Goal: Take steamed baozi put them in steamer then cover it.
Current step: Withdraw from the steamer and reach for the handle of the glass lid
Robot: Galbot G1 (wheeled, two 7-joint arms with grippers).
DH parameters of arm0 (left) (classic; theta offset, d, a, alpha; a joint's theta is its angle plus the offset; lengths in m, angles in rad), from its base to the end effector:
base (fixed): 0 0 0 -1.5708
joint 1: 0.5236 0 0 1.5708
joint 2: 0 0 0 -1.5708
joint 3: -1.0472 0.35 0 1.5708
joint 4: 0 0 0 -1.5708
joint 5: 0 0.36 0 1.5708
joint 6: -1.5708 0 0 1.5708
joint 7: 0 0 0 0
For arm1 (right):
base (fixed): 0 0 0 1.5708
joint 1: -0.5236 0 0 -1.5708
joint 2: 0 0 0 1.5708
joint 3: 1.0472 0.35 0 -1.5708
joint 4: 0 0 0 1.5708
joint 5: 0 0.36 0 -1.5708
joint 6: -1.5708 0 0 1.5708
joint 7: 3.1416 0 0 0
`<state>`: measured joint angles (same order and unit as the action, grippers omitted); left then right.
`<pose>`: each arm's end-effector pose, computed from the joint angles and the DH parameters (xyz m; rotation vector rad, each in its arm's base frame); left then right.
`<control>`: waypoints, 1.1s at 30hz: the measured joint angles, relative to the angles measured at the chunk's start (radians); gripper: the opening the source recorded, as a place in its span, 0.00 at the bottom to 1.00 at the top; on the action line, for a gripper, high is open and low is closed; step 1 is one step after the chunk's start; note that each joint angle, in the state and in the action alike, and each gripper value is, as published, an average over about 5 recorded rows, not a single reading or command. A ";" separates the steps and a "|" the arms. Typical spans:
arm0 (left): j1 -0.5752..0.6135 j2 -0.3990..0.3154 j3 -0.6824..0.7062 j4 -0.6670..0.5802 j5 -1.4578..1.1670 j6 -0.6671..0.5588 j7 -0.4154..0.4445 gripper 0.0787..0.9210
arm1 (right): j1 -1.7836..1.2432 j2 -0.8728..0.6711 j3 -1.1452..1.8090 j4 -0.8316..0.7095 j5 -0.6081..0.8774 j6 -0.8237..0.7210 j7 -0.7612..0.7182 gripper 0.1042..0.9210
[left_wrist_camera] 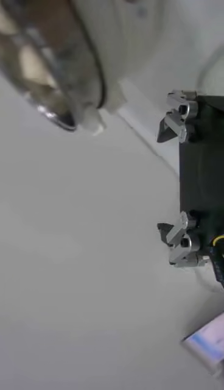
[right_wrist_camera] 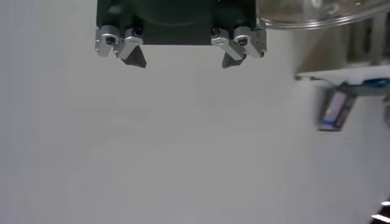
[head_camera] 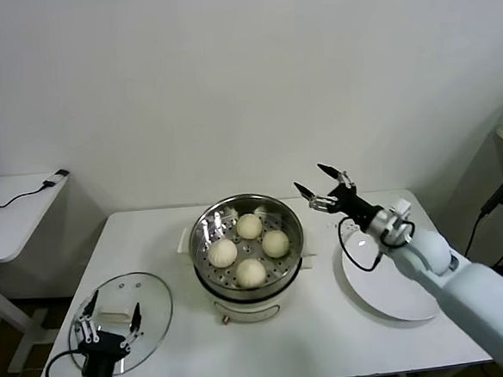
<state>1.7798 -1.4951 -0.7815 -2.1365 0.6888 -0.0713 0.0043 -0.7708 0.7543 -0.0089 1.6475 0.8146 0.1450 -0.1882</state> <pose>0.1177 0.0892 -0.3086 0.0942 -2.6994 -1.3129 0.3940 -0.1102 -0.2558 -0.9146 2.9245 -0.0249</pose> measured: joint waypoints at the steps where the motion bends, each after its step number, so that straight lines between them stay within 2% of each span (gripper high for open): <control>1: -0.005 0.003 -0.011 0.006 0.059 -0.008 -0.004 0.88 | -0.044 0.014 0.044 0.001 -0.012 0.001 -0.001 0.88; 9: -0.052 0.030 -0.068 0.093 0.540 -0.075 -0.048 0.88 | -0.306 0.114 0.286 -0.011 -0.101 0.016 -0.017 0.88; 14: -0.095 0.046 -0.097 0.193 0.722 -0.140 -0.092 0.88 | -0.377 0.165 0.358 -0.029 -0.147 0.024 -0.027 0.88; 23: -0.163 0.066 -0.119 0.363 0.789 -0.214 -0.165 0.88 | -0.436 0.217 0.425 -0.053 -0.207 0.030 -0.032 0.88; 33: -0.250 0.096 -0.122 0.503 0.798 -0.237 -0.238 0.88 | -0.482 0.244 0.466 -0.056 -0.254 0.039 -0.037 0.88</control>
<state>1.5299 -1.3991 -0.9032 -1.6337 1.4872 -0.3082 -0.2342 -1.2526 0.9979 0.4571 1.5912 0.5610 0.1839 -0.2250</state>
